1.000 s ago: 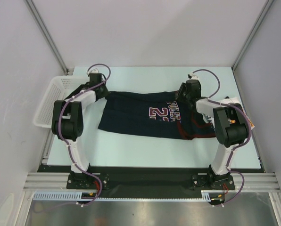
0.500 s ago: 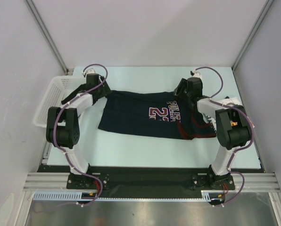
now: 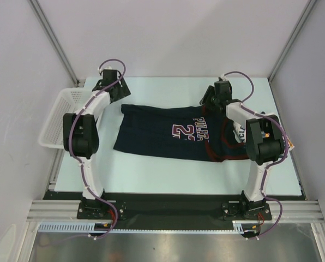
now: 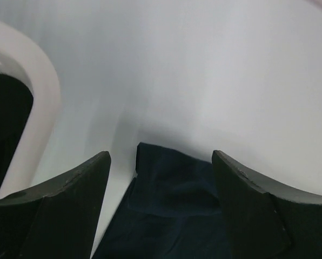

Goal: Fold and stack the tank tops

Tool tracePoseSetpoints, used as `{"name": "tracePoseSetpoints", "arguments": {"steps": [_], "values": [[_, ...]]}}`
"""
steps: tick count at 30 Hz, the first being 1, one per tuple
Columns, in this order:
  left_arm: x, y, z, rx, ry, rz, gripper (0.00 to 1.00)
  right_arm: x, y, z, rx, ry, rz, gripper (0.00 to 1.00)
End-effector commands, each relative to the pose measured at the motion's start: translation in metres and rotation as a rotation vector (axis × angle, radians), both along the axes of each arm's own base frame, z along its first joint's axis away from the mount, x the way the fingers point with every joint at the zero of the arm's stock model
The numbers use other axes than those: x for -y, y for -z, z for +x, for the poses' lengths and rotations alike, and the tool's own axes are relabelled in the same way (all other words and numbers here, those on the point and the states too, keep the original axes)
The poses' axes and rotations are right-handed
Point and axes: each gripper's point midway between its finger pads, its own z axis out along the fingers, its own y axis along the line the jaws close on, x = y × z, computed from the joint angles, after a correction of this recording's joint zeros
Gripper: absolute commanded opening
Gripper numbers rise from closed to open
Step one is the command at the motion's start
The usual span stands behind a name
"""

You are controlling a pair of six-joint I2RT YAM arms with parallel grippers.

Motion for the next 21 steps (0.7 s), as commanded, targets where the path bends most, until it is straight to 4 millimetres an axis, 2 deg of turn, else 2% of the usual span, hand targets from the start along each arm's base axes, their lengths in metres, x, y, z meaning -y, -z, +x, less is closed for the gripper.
{"name": "tracePoseSetpoints", "arguments": {"steps": [1, 10, 14, 15, 17, 18, 19, 21], "values": [[-0.003, 0.007, -0.007, -0.059, 0.016, 0.015, 0.82, 0.007, 0.0, -0.004, -0.043, 0.032, 0.008, 0.53], [0.002, 0.024, 0.003, -0.101, 0.039, 0.012, 0.81, -0.003, 0.01, -0.001, -0.064, 0.002, 0.06, 0.5], [0.0, 0.035, 0.008, -0.123, 0.041, 0.015, 0.81, -0.005, 0.018, 0.002, -0.085, -0.003, 0.068, 0.44], [0.001, 0.034, 0.01, -0.118, 0.042, 0.012, 0.81, -0.006, 0.019, 0.003, -0.086, -0.007, 0.077, 0.35], [0.0, 0.04, 0.011, -0.131, 0.049, 0.005, 0.79, -0.008, 0.02, 0.004, -0.088, -0.017, 0.092, 0.25], [0.001, 0.041, 0.011, -0.136, 0.051, 0.003, 0.79, -0.008, 0.023, 0.004, -0.092, -0.018, 0.097, 0.09], [0.003, 0.043, 0.01, -0.142, 0.058, -0.002, 0.77, -0.008, 0.021, 0.006, -0.083, -0.019, 0.102, 0.02], [0.004, 0.047, 0.008, -0.152, 0.066, -0.007, 0.74, -0.01, 0.02, 0.007, -0.078, -0.03, 0.107, 0.0]]}}
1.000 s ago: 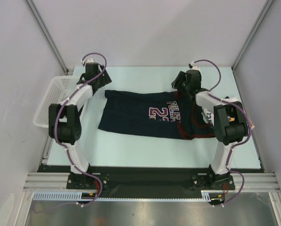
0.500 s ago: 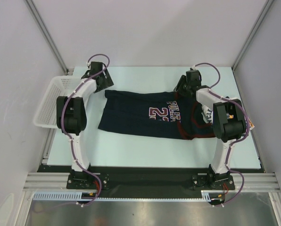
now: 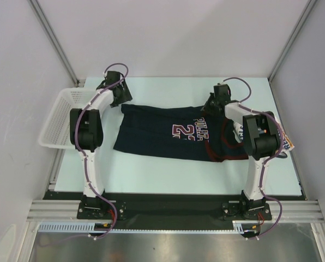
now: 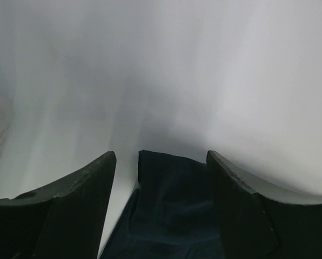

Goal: Fold and stack the tank tops

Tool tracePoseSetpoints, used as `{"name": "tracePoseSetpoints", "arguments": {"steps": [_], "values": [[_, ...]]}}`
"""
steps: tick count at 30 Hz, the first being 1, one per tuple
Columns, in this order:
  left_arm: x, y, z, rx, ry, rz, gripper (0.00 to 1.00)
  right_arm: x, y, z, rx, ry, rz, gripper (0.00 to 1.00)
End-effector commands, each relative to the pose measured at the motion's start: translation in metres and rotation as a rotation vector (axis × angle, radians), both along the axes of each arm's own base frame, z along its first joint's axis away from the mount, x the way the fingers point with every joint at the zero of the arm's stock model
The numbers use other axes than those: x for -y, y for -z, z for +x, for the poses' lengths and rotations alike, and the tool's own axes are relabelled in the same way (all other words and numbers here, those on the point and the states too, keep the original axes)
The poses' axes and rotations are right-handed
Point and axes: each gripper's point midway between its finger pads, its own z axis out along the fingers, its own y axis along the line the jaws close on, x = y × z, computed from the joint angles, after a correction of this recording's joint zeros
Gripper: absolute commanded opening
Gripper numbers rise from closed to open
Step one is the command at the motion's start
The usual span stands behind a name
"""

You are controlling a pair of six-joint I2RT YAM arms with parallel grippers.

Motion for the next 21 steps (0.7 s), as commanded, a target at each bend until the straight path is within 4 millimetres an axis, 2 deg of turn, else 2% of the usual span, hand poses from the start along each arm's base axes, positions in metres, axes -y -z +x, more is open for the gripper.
{"name": "tracePoseSetpoints", "arguments": {"steps": [1, 4, 6, 7, 12, 13, 16, 21], "values": [[0.0, -0.008, 0.005, 0.01, 0.027, -0.008, 0.73, -0.004, -0.026, 0.019, 0.081, -0.014, 0.038, 0.0], [0.002, -0.007, -0.001, 0.011, 0.033, -0.017, 0.71, 0.001, -0.034, 0.024, 0.105, -0.009, 0.039, 0.0], [0.005, -0.009, -0.004, 0.019, 0.045, -0.034, 0.65, 0.002, -0.037, 0.025, 0.109, -0.007, 0.041, 0.0], [0.006, -0.01, -0.005, 0.022, 0.049, -0.041, 0.56, 0.004, -0.039, 0.026, 0.115, -0.005, 0.043, 0.0], [0.011, -0.012, -0.008, 0.023, 0.061, -0.069, 0.28, 0.006, -0.04, 0.026, 0.114, -0.003, 0.048, 0.0], [0.011, -0.014, -0.009, 0.026, 0.061, -0.069, 0.16, 0.007, -0.04, 0.027, 0.115, 0.002, 0.049, 0.0], [0.01, -0.017, -0.01, 0.033, 0.053, -0.069, 0.0, 0.008, -0.042, 0.028, 0.121, 0.0, 0.052, 0.0], [0.003, -0.05, -0.003, 0.139, 0.039, -0.073, 0.0, 0.015, -0.055, 0.038, 0.16, -0.003, 0.057, 0.0]]}}
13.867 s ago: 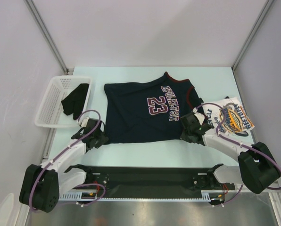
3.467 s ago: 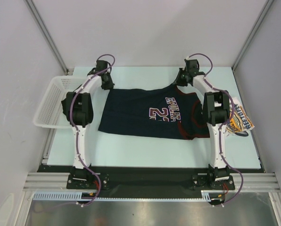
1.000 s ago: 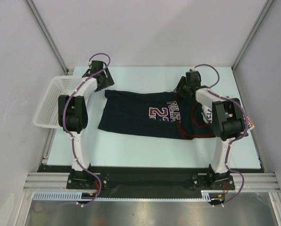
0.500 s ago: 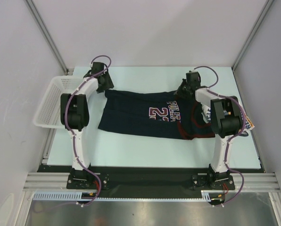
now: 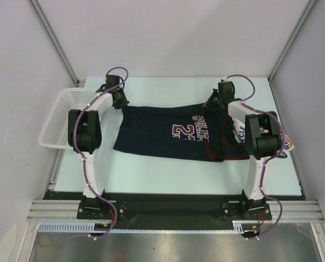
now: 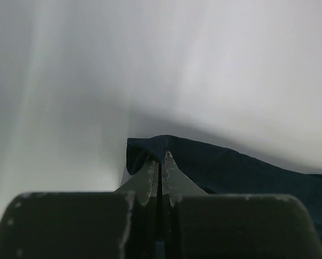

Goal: Fold and stack the tank tops

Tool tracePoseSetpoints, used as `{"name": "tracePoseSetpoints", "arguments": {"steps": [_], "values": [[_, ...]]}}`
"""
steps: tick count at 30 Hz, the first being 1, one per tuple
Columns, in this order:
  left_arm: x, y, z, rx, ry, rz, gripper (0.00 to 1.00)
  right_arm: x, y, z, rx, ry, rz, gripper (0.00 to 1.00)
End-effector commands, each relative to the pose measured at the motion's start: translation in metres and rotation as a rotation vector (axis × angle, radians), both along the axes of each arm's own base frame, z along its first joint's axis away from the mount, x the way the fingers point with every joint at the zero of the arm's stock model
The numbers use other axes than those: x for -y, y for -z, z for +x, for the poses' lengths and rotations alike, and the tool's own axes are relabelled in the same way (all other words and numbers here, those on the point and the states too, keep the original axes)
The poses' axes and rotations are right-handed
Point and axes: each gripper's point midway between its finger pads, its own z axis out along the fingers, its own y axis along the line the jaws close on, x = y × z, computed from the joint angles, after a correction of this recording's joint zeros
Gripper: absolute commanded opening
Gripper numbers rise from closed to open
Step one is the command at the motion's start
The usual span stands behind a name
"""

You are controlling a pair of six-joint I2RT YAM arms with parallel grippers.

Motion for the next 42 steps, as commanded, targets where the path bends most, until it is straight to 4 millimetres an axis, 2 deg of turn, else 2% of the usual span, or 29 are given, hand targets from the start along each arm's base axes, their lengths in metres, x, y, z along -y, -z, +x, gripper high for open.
{"name": "tracePoseSetpoints", "arguments": {"steps": [1, 3, 6, 7, 9, 11, 12, 13, 14, 15, 17, 18, 20, 21, 22, 24, 25, 26, 27, 30, 32, 33, 35, 37, 40, 42], "values": [[-0.009, -0.074, 0.019, 0.202, -0.023, -0.013, 0.0, 0.008, -0.049, 0.028, 0.14, 0.0, 0.014, 0.0], [-0.009, -0.086, 0.026, 0.253, -0.026, -0.015, 0.0, 0.007, -0.058, 0.035, 0.17, -0.017, 0.031, 0.0], [-0.007, -0.102, 0.037, 0.324, -0.021, -0.025, 0.01, 0.007, -0.081, 0.052, 0.26, -0.054, 0.067, 0.0], [-0.004, -0.103, 0.04, 0.337, -0.011, -0.038, 0.05, 0.004, -0.09, 0.059, 0.29, -0.077, 0.085, 0.0], [0.002, -0.105, 0.047, 0.366, 0.012, -0.06, 0.11, 0.001, -0.089, 0.065, 0.295, -0.092, 0.097, 0.0], [0.004, -0.096, 0.051, 0.356, 0.017, -0.078, 0.17, -0.002, -0.083, 0.069, 0.289, -0.109, 0.113, 0.0], [0.008, -0.096, 0.053, 0.358, 0.028, -0.086, 0.22, -0.003, -0.085, 0.073, 0.296, -0.115, 0.123, 0.0], [0.008, -0.088, 0.055, 0.346, 0.027, -0.089, 0.4, -0.004, -0.084, 0.075, 0.304, -0.121, 0.132, 0.0], [0.007, -0.084, 0.055, 0.338, 0.024, -0.089, 0.48, -0.004, -0.075, 0.076, 0.289, -0.124, 0.143, 0.0], [0.006, -0.083, 0.057, 0.335, 0.018, -0.084, 0.65, -0.003, -0.076, 0.08, 0.294, -0.12, 0.154, 0.0], [0.004, -0.076, 0.058, 0.325, 0.014, -0.075, 0.71, -0.001, -0.064, 0.083, 0.271, -0.118, 0.164, 0.0], [0.004, -0.076, 0.06, 0.327, 0.02, -0.077, 0.73, -0.001, -0.064, 0.085, 0.272, -0.118, 0.17, 0.0], [0.001, -0.071, 0.062, 0.318, 0.021, -0.075, 0.74, 0.0, -0.06, 0.088, 0.265, -0.118, 0.179, 0.0], [-0.001, -0.075, 0.064, 0.319, 0.021, -0.076, 0.74, 0.002, -0.053, 0.089, 0.253, -0.111, 0.181, 0.01], [-0.001, -0.069, 0.065, 0.303, 0.027, -0.078, 0.74, 0.003, -0.053, 0.091, 0.252, -0.107, 0.187, 0.0], [-0.002, -0.073, 0.07, 0.285, 0.027, -0.07, 0.74, 0.005, -0.048, 0.093, 0.245, -0.102, 0.195, 0.01], [-0.002, -0.059, 0.072, 0.253, 0.032, -0.063, 0.74, 0.005, -0.046, 0.094, 0.242, -0.101, 0.197, 0.01], [-0.002, -0.066, 0.077, 0.255, 0.032, -0.061, 0.74, 0.005, -0.047, 0.095, 0.244, -0.104, 0.202, 0.01], [-0.002, -0.055, 0.079, 0.235, 0.037, -0.057, 0.73, 0.005, -0.044, 0.096, 0.243, -0.105, 0.202, 0.01], [0.001, -0.053, 0.085, 0.236, 0.047, -0.069, 0.69, 0.005, -0.043, 0.097, 0.241, -0.106, 0.207, 0.01], [0.004, -0.046, 0.089, 0.227, 0.049, -0.084, 0.65, 0.005, -0.041, 0.097, 0.239, -0.105, 0.209, 0.01], [0.004, -0.036, 0.089, 0.208, 0.043, -0.091, 0.63, 0.006, -0.038, 0.097, 0.234, -0.102, 0.209, 0.01], [0.003, -0.033, 0.09, 0.187, 0.03, -0.095, 0.63, 0.004, -0.038, 0.097, 0.233, -0.107, 0.213, 0.01], [0.005, -0.019, 0.088, 0.153, 0.028, -0.105, 0.64, 0.004, -0.038, 0.097, 0.233, -0.105, 0.215, 0.01], [0.01, -0.013, 0.089, 0.142, 0.034, -0.116, 0.63, 0.003, -0.034, 0.096, 0.224, -0.106, 0.224, 0.01], [0.014, -0.009, 0.09, 0.14, 0.044, -0.122, 0.58, 0.004, -0.034, 0.097, 0.225, -0.101, 0.227, 0.01]]}}
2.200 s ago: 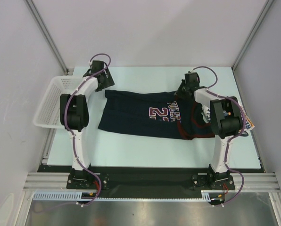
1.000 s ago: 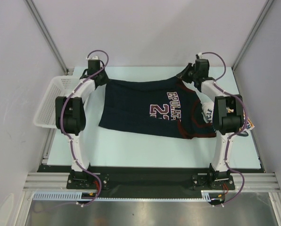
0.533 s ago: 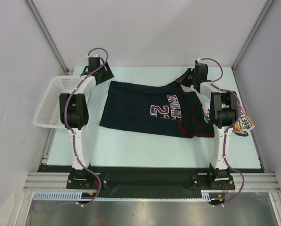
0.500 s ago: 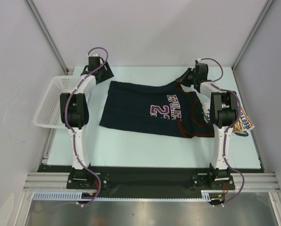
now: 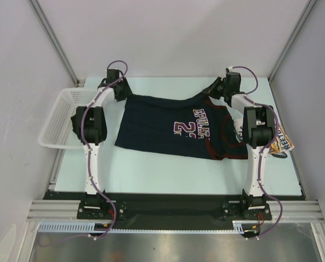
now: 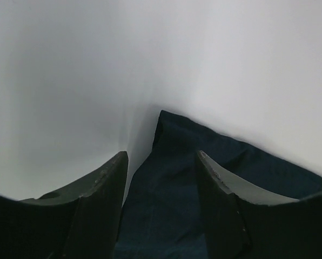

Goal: Fold and stack the tank tops

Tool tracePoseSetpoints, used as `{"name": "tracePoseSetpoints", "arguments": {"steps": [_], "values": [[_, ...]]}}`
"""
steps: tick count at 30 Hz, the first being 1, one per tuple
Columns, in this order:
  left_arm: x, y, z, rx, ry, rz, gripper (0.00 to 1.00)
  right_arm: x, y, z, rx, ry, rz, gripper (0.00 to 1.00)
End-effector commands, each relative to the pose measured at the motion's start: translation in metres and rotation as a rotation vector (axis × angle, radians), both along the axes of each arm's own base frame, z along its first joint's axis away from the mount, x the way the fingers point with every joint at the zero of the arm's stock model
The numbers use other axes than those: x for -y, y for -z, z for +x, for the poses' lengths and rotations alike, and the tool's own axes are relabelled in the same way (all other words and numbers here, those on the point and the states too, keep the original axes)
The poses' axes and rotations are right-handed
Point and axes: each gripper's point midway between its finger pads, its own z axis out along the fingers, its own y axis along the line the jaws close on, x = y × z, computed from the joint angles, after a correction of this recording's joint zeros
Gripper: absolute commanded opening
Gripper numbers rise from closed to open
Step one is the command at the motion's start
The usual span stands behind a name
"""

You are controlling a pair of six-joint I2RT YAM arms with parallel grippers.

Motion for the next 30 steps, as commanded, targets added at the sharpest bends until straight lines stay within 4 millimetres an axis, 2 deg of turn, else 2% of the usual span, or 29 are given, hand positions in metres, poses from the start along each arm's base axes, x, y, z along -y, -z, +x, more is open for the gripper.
{"name": "tracePoseSetpoints", "arguments": {"steps": [1, 5, 8, 13, 14, 15, 19, 20, 22, 23, 24, 30], "values": [[0.009, -0.013, 0.01, 0.03, 0.017, -0.029, 0.56, -0.001, -0.013, 0.013, 0.061, -0.005, 0.022, 0.01], [0.018, -0.018, 0.018, 0.062, 0.044, -0.055, 0.2, -0.001, -0.013, 0.013, 0.063, -0.007, 0.026, 0.01], [0.018, -0.035, 0.023, 0.11, 0.05, -0.057, 0.18, 0.0, -0.015, 0.012, 0.066, -0.011, 0.011, 0.01], [0.018, -0.075, 0.029, 0.202, 0.057, -0.05, 0.15, 0.007, -0.018, 0.012, 0.066, -0.011, 0.006, 0.0], [0.015, -0.078, 0.026, 0.205, 0.048, -0.047, 0.04, 0.008, -0.017, 0.011, 0.062, -0.01, 0.006, 0.0], [0.013, -0.08, 0.026, 0.206, 0.03, -0.046, 0.0, 0.009, -0.019, 0.011, 0.066, -0.01, 0.006, 0.0], [0.0, -0.089, 0.019, 0.223, -0.019, -0.038, 0.0, 0.013, -0.02, 0.007, 0.059, -0.005, -0.001, 0.0], [-0.003, -0.081, 0.013, 0.208, -0.029, -0.033, 0.0, 0.015, -0.02, 0.007, 0.057, -0.003, -0.005, 0.0], [-0.005, -0.095, 0.011, 0.243, -0.036, -0.033, 0.0, 0.016, -0.023, 0.005, 0.054, 0.002, -0.007, 0.0], [-0.006, -0.089, 0.007, 0.231, -0.035, -0.034, 0.0, 0.017, -0.023, 0.005, 0.05, 0.001, -0.008, 0.0], [-0.005, -0.095, 0.005, 0.242, -0.031, -0.037, 0.0, 0.017, -0.024, 0.004, 0.051, 0.0, -0.007, 0.0], [-0.005, -0.101, -0.004, 0.258, -0.023, -0.044, 0.0, 0.013, -0.034, 0.0, 0.057, -0.018, 0.011, 0.02]]}}
